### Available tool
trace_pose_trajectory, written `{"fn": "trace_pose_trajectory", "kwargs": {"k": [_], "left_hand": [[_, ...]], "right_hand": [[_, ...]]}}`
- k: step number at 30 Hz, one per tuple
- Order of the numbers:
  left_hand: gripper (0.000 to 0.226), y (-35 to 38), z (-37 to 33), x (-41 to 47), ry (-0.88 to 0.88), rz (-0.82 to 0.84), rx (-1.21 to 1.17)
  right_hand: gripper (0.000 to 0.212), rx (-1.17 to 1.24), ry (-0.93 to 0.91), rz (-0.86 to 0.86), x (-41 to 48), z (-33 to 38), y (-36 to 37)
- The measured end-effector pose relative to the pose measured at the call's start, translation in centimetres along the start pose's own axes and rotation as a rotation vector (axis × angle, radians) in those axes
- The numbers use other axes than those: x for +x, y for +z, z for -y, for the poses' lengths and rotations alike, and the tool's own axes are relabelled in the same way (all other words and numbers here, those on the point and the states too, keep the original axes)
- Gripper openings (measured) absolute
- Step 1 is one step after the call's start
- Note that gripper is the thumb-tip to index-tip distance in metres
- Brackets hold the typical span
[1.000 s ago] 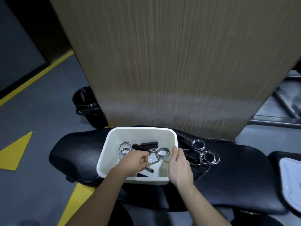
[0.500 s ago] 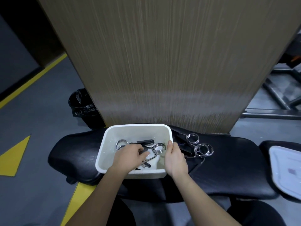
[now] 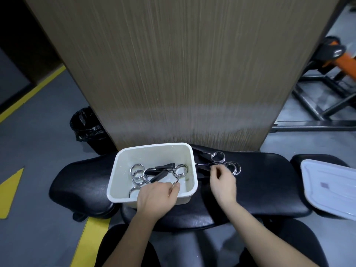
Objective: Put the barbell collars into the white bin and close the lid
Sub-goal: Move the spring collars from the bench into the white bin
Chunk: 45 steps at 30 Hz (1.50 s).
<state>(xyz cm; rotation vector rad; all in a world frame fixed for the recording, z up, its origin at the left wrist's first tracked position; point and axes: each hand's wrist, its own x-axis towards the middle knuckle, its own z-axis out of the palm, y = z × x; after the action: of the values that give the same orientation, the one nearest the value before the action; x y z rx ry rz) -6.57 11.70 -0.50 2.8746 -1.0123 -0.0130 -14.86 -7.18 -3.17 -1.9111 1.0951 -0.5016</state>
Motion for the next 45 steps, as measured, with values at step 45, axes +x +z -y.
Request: {"fn": "trace_pose_trajectory", "kwargs": {"k": [45], "left_hand": [[0.028,-7.1,2.8,-0.4,0.126,0.039,-0.269]], "right_hand": [[0.069,0.685,-0.25,0.51,-1.9,7.0,-5.1]]}}
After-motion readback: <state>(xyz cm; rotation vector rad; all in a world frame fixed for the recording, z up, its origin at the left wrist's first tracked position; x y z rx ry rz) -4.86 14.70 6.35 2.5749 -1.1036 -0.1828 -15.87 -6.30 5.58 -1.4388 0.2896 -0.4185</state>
